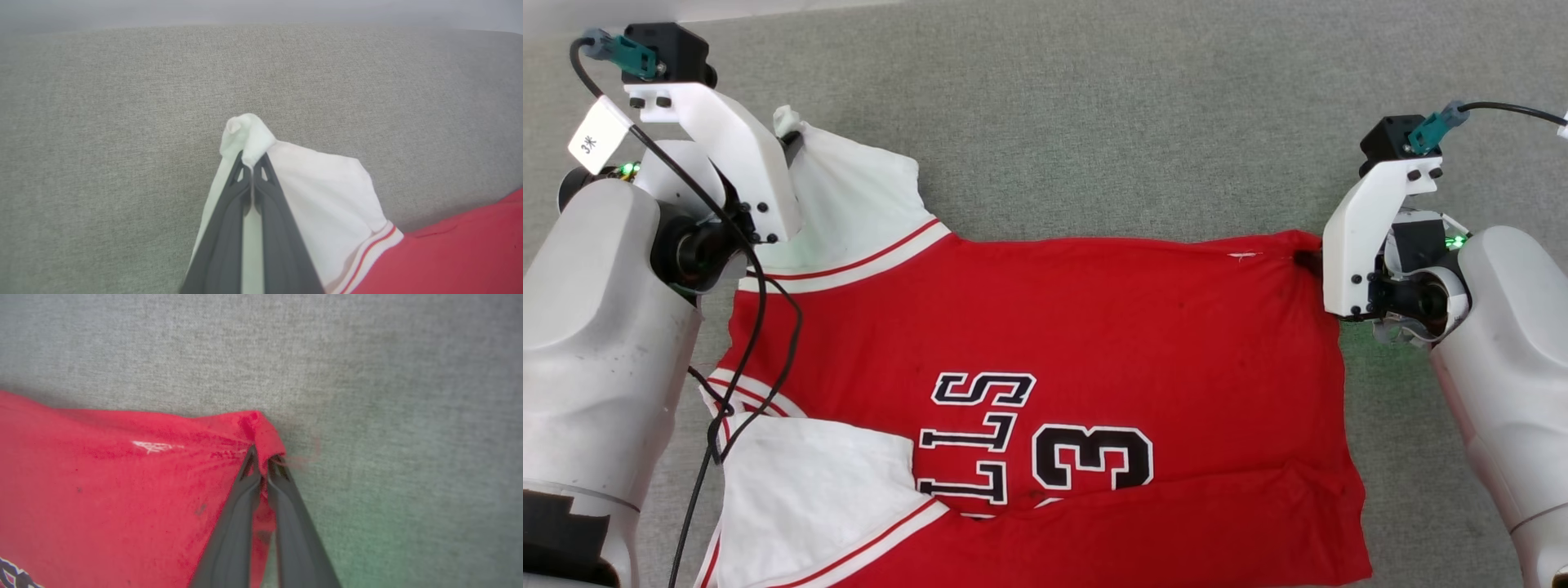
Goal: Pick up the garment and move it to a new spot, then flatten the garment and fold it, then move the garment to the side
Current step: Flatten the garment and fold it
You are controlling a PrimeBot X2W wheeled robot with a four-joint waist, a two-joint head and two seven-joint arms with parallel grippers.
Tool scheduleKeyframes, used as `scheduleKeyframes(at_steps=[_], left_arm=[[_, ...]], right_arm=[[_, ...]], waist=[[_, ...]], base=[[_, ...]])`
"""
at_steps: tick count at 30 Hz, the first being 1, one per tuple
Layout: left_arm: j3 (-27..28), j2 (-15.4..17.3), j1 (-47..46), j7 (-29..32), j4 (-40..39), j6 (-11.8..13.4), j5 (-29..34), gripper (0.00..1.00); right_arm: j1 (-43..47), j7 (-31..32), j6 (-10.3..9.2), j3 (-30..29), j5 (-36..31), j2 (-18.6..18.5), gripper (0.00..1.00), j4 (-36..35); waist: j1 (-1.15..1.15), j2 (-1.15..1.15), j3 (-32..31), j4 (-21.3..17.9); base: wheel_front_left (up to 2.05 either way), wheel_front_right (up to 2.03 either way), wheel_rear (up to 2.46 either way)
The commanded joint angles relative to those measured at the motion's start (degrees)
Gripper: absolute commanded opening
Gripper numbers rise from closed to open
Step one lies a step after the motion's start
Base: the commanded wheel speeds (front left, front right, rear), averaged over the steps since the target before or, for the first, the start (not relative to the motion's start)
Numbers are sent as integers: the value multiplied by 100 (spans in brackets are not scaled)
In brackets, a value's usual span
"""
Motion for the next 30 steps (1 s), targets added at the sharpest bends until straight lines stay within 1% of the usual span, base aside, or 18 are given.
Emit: scheduleKeyframes(at_steps=[1,5,8,9,13,18,22,24,27,30], left_arm=[[-9,7,-81,-95,62,-47,6,0],[49,-9,32,-330,156,-86,-50,0],[108,-2,195,-534,179,-128,-107,0],[108,-2,195,-534,179,-128,-107,0],[203,17,526,-807,97,-189,-224,0],[308,101,1332,-1206,-191,-222,-370,0],[427,183,2160,-1482,-569,-87,-503,0],[442,222,2634,-1499,-746,5,-579,0],[547,290,3263,-1638,-1090,182,-675,0],[582,297,3941,-1706,-1446,416,-743,0]], right_arm=[[168,9,-1,126,50,102,0,258],[-140,-253,-1,67,158,-8,0,148],[-204,-530,-3,-5,251,-161,0,10],[-204,-530,-3,-5,251,-161,0,10],[66,-840,-3,-50,323,-268,0,-164],[657,-1169,-3,-106,422,-356,0,-442],[1351,-1328,-3,-101,522,-388,0,-725],[1682,-1379,-3,-97,545,-426,0,-859],[2169,-1469,-3,-161,605,-445,0,-1039],[2621,-1603,-3,-245,622,-445,0,-1201]], waist=[[0,0,-49,15],[0,0,-209,36],[0,0,-400,58],[0,0,-400,58],[0,0,-699,85],[0,0,-1085,104],[0,0,-1297,101],[0,0,-1389,103],[0,0,-1508,100],[0,0,-1621,110]], base=[[0,0,0],[0,0,0],[0,0,0],[0,0,0],[0,0,0],[0,0,0],[0,0,0],[0,0,0],[0,0,0],[0,0,0]])
